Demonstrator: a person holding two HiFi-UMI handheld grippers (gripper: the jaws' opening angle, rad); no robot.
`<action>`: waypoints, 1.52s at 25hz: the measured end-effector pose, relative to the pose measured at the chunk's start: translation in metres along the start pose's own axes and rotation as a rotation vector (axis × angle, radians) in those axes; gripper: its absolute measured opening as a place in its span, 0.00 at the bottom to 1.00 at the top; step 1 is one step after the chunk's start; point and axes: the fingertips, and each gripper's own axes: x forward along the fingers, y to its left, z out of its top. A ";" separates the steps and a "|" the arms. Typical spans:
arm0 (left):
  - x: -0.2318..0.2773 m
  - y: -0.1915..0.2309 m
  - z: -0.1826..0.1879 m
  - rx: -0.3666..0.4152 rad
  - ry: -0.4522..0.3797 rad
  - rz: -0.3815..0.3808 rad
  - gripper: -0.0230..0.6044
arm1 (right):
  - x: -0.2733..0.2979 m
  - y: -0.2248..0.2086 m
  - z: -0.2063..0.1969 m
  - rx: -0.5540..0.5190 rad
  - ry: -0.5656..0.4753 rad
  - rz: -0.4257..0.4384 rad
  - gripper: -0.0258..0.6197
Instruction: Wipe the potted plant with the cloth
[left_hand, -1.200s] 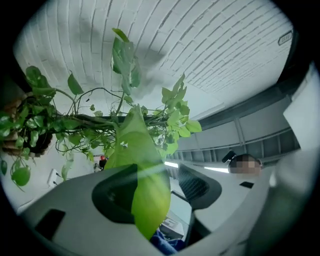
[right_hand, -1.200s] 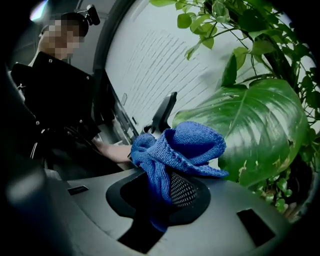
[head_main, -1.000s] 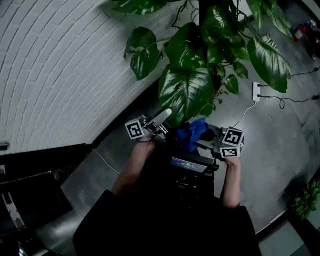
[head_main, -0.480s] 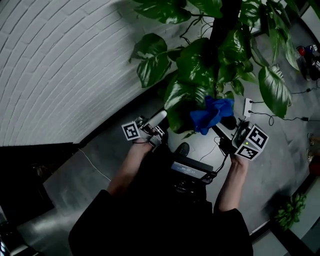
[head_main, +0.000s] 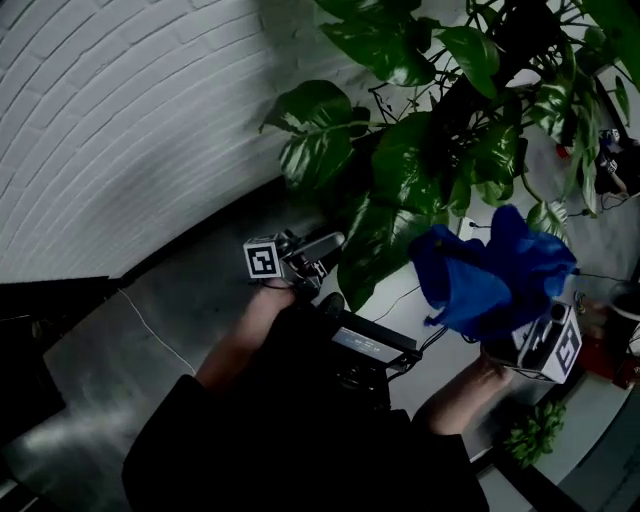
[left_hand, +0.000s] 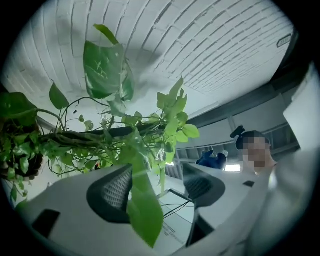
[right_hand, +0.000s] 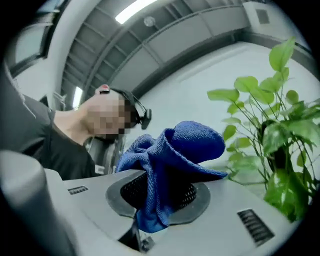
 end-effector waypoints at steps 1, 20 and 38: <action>0.000 0.002 0.002 -0.009 -0.001 -0.006 0.54 | 0.005 -0.012 -0.035 0.006 0.114 -0.032 0.21; -0.005 0.004 -0.004 -0.179 -0.019 -0.154 0.54 | 0.048 -0.124 -0.303 0.385 0.558 -0.397 0.21; -0.021 0.006 -0.041 -0.271 -0.164 -0.133 0.55 | -0.037 -0.012 -0.318 0.635 0.407 -0.252 0.21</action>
